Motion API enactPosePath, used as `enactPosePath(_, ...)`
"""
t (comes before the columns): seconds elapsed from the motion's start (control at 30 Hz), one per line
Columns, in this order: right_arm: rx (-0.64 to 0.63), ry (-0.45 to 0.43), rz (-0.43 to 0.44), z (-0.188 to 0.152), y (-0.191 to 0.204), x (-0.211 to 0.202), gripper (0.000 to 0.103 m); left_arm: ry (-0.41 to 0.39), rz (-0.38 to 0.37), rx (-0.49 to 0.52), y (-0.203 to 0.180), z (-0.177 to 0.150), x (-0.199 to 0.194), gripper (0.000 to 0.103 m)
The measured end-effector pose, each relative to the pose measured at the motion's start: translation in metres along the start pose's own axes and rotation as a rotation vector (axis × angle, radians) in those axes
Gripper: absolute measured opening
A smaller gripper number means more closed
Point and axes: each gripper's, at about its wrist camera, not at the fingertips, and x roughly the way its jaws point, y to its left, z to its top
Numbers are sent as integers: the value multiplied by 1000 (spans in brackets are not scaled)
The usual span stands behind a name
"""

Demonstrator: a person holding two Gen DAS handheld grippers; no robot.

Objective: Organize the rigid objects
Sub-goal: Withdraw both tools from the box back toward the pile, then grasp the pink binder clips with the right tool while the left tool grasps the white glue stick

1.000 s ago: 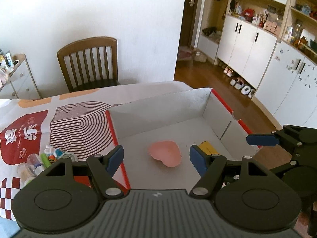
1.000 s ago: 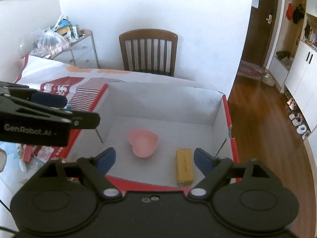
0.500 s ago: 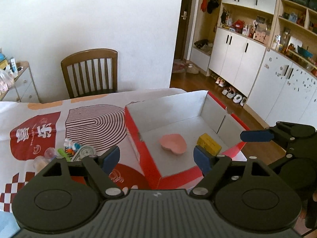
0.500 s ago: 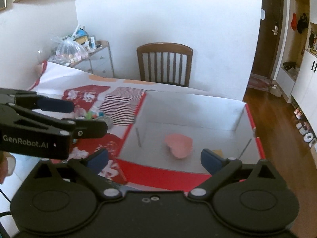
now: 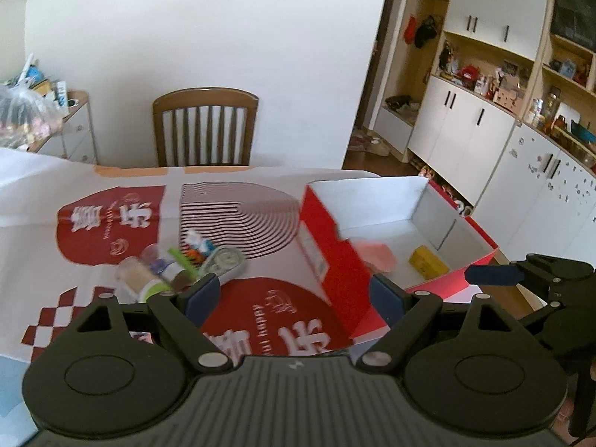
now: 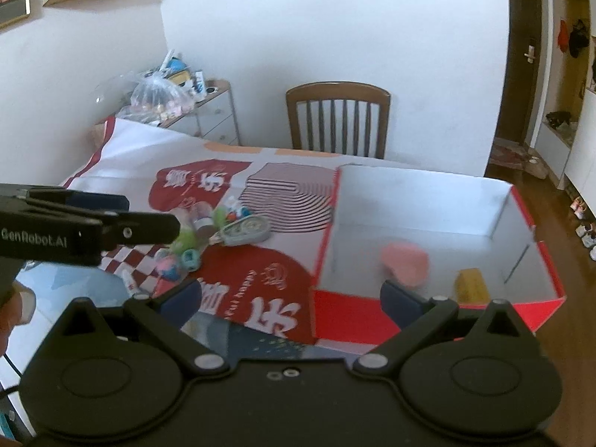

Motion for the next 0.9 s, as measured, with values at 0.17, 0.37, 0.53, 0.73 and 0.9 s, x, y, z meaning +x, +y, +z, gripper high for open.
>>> enactPosePath(0.17,-8,8,1,-2,25,9,102,-26,-3,-44,35,-12,-11,102)
enactPosePath(0.37,8,19,-6,-1,43,22,102,-51,43,-62,70,-26,-16,102)
enactPosePath(0.53,4,29,-6,0,56,36,102,-39,90,-104,100,-39,-13,102)
enactPosePath(0.73,-46,56,19,-1,74,54,102,-38,114,-59,121,-54,-2,102)
enactPosePath(0.9,-79,74,42,0,88,70,102,7,102,1,132,-74,15,102)
